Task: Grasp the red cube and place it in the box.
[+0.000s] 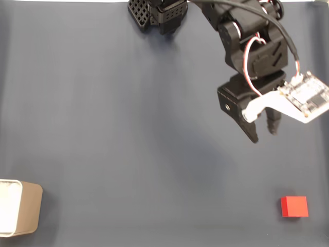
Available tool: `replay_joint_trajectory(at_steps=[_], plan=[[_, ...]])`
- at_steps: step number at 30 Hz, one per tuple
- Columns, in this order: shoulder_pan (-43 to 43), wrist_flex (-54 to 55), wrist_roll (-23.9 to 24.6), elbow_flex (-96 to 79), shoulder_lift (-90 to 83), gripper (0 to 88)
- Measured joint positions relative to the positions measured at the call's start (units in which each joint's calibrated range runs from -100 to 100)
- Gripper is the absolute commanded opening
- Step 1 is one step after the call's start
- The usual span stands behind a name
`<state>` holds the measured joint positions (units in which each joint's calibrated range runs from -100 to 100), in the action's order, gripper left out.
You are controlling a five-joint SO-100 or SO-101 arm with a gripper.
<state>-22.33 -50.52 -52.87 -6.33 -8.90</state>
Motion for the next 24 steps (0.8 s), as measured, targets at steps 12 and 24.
replay_joint_trajectory(at_steps=[12,24], plan=[[0.1,8.9,-0.7,3.3,10.0,29.8],[-0.3,10.8,-0.5,19.3,26.9,35.2]])
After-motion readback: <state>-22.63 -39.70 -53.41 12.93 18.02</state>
